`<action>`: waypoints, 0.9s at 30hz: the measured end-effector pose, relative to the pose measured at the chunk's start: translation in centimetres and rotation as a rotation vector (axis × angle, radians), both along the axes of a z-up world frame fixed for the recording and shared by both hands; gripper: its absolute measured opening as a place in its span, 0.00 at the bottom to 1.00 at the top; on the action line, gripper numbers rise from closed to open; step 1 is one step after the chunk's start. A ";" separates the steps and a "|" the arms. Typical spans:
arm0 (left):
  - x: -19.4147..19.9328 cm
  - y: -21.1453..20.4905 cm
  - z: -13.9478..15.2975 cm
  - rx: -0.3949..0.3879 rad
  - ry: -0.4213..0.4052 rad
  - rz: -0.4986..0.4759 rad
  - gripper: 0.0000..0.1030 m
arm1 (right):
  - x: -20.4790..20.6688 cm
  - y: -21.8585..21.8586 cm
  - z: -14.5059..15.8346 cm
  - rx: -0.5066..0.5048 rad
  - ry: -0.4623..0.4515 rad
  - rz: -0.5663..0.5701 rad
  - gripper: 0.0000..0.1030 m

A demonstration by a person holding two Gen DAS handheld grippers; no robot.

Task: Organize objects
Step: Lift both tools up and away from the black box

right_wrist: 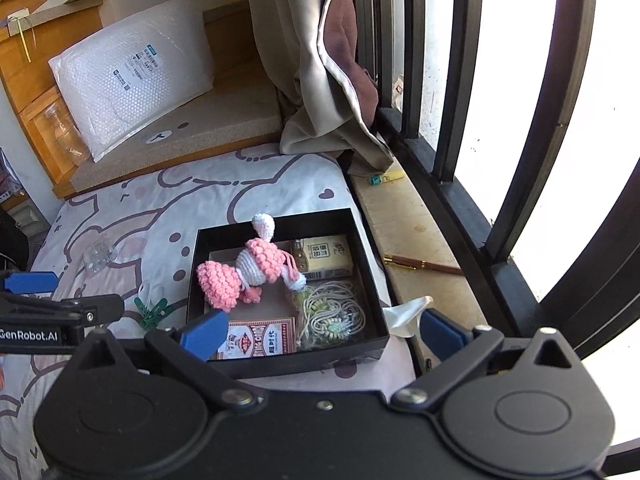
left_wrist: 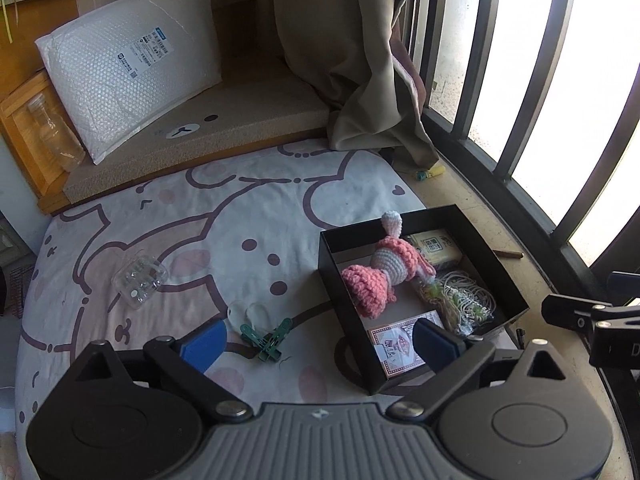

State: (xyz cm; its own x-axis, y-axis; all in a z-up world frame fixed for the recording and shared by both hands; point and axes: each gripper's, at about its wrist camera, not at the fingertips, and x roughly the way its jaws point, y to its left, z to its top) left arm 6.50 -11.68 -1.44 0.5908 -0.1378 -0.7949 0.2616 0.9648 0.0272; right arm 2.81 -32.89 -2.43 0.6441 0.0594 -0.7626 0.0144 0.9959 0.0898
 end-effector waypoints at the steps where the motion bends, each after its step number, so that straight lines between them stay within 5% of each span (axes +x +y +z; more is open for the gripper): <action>1: -0.1 0.0 0.0 0.005 -0.006 0.002 0.97 | 0.0 -0.1 0.0 -0.004 0.001 -0.005 1.00; 27: -0.4 1.2 -1.0 -0.033 0.012 0.089 1.00 | -0.2 -0.7 -0.6 -0.029 0.022 -0.042 1.00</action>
